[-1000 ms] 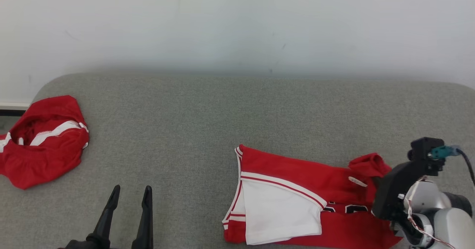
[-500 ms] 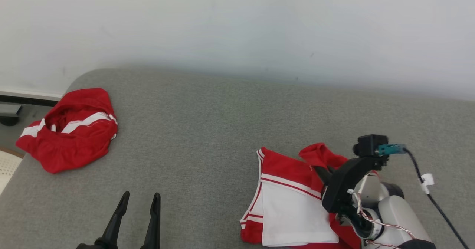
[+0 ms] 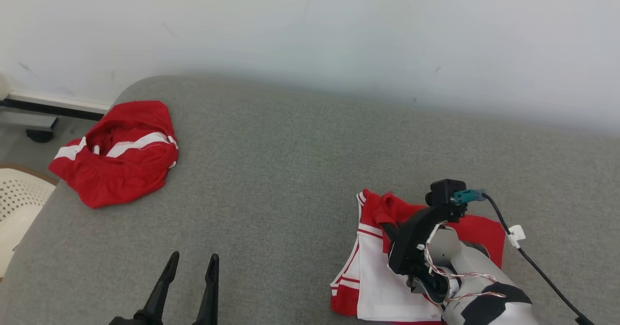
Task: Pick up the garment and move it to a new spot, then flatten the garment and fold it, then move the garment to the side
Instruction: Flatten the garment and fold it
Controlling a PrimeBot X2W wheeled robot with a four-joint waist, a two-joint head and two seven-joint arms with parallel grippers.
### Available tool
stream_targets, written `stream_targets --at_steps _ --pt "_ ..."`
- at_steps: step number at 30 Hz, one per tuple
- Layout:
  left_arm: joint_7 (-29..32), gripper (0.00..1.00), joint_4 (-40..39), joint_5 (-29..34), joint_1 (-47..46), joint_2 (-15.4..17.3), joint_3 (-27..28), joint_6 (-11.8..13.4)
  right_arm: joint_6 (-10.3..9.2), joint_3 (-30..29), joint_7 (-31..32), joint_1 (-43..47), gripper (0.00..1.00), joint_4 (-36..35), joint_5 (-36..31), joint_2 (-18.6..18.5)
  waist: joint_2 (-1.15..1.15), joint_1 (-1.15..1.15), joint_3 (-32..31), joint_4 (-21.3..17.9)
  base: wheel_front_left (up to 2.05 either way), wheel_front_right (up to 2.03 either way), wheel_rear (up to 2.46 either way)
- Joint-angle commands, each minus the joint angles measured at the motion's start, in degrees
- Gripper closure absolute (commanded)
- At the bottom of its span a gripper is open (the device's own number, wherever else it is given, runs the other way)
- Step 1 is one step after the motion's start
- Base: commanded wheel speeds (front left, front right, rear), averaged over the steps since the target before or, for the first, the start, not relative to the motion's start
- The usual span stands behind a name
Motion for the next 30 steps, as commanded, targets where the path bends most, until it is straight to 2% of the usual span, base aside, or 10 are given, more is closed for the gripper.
stream_targets --at_steps 1,2,8,11,15,24,30 --pt "-0.19 0.00 0.07 -0.18 -0.88 -0.15 -0.21 -0.03 -0.12 1.53 -0.58 -1.03 1.00 1.30 1.18 -0.11 0.00 0.00 0.47 0.53 0.00 0.00 0.00" --pt "-0.19 0.00 0.19 -0.20 -1.08 -0.18 -0.29 -0.04 -0.12 2.62 -1.06 -1.69 0.02 1.98 3.43 -0.09 0.00 0.00 0.56 0.70 0.00 0.00 0.00" --pt "-0.19 0.00 0.42 -0.55 -0.73 -0.11 0.45 -0.02 0.00 12.41 -0.46 -3.82 0.00 -2.55 20.37 -0.10 0.00 0.00 0.52 0.05 0.00 0.00 0.00" --pt "-0.19 0.00 0.10 -0.31 -0.27 -0.24 0.98 0.02 0.00 15.65 -1.52 -4.89 0.00 -5.52 24.99 -0.10 0.00 0.00 -0.02 -0.87 0.00 0.00 0.00" --pt "-0.19 0.00 -0.42 -0.09 0.41 -0.26 1.59 0.21 0.00 15.53 -4.37 -6.79 0.00 -4.90 23.45 -0.17 0.00 0.00 -0.53 -2.14 0.00 0.00 0.00" --pt "-0.19 0.00 -1.33 0.39 1.53 -0.69 2.21 0.26 0.00 6.42 -9.53 -6.67 0.00 7.64 13.89 -4.08 0.00 0.00 -1.33 -4.22 0.00 0.00 0.00" --pt "-0.19 0.00 -1.43 0.60 0.85 -0.86 1.92 0.22 0.00 5.60 -12.52 -5.41 0.00 12.15 7.45 -3.84 0.00 0.00 -0.95 -4.59 0.00 0.00 0.00"
